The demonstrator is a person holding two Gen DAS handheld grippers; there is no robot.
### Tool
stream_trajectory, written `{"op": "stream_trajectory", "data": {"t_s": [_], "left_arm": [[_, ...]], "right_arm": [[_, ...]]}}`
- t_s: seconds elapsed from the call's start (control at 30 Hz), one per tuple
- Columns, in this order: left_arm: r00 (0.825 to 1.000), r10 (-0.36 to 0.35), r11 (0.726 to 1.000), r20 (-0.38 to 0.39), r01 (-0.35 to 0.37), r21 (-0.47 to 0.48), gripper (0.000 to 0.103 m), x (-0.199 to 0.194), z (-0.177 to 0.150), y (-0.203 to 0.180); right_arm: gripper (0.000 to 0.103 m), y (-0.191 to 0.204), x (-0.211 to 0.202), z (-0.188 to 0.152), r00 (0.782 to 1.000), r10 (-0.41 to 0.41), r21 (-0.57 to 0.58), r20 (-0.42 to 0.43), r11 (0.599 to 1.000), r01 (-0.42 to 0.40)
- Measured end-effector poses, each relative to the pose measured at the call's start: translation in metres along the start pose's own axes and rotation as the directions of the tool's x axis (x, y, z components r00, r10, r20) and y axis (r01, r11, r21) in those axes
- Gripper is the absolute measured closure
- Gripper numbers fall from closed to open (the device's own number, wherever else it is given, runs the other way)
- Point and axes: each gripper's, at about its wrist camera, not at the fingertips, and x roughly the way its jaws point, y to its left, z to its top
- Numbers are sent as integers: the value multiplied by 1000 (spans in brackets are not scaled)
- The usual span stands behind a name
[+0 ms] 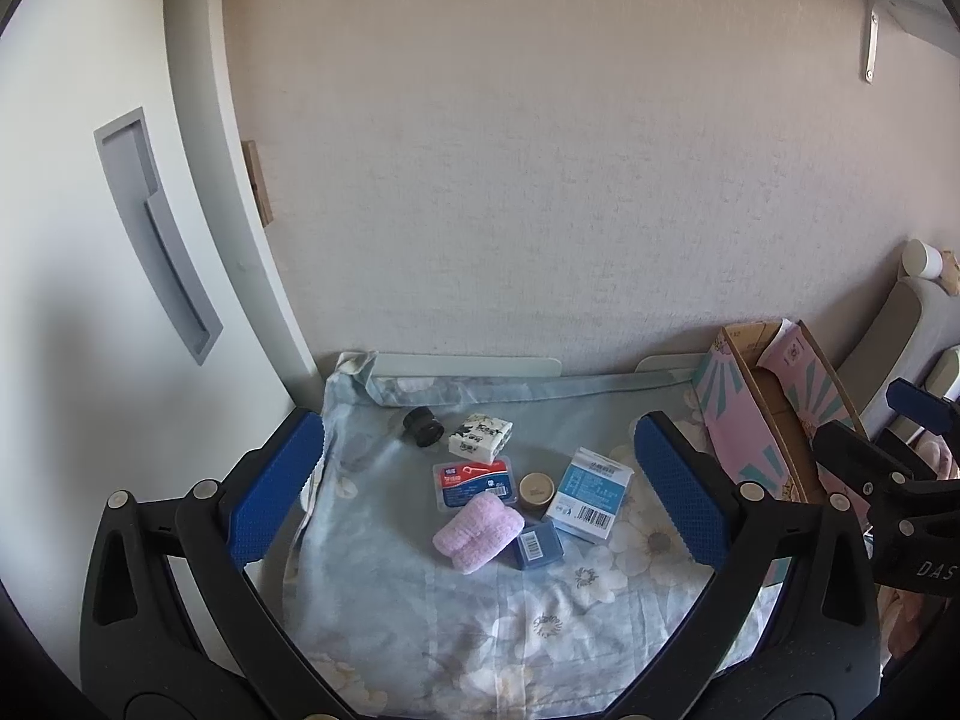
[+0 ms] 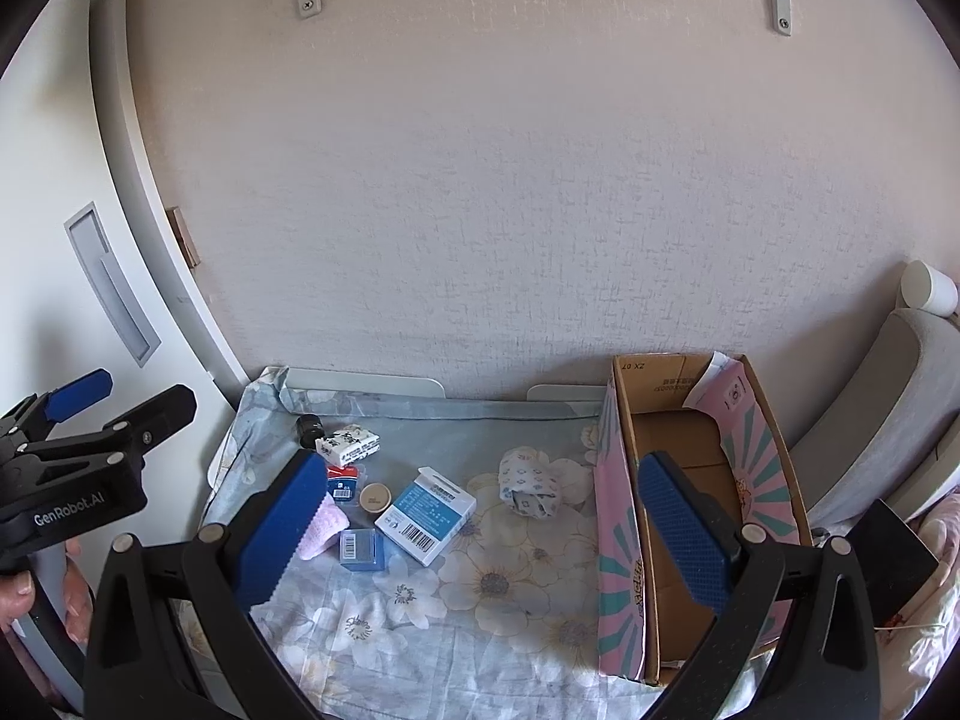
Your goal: Organize objects
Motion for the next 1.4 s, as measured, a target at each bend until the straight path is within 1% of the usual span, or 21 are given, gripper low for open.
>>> {"op": "stream_trajectory", "data": {"t_s": [0.27, 0.67, 0.97, 1.1, 1.17, 1.33, 1.4], "left_arm": [[1000, -5, 1000, -18, 6, 6, 0, 2, -3, 0], [1000, -15, 1000, -13, 15, 3, 0, -3, -7, 2], [1000, -23, 1000, -10, 23, 3, 0, -7, -8, -2], [999, -44, 999, -4, 44, 10, 0, -10, -6, 1], [998, -56, 998, -8, 56, 15, 0, -9, -6, 5], [995, -86, 995, -45, 87, 41, 0, 3, -13, 15], [993, -100, 994, -69, 103, 44, 0, 12, -18, 19]], "right_arm": [[1, -1, -1, -1, 1000, 3, 6, -1, 1000, -3], [1, -4, -8, -6, 1000, 2, 27, 4, 1000, -2], [1, -7, -13, -4, 1000, 9, 19, 17, 1000, -9], [1, -6, -16, 3, 999, 34, -1, 21, 999, -34], [1, -5, -16, 8, 998, 60, -27, 18, 998, -59], [1, -5, -5, 15, 993, 117, -78, -17, 990, -118], [1, -5, 2, 15, 991, 128, -90, -34, 987, -130]]}}
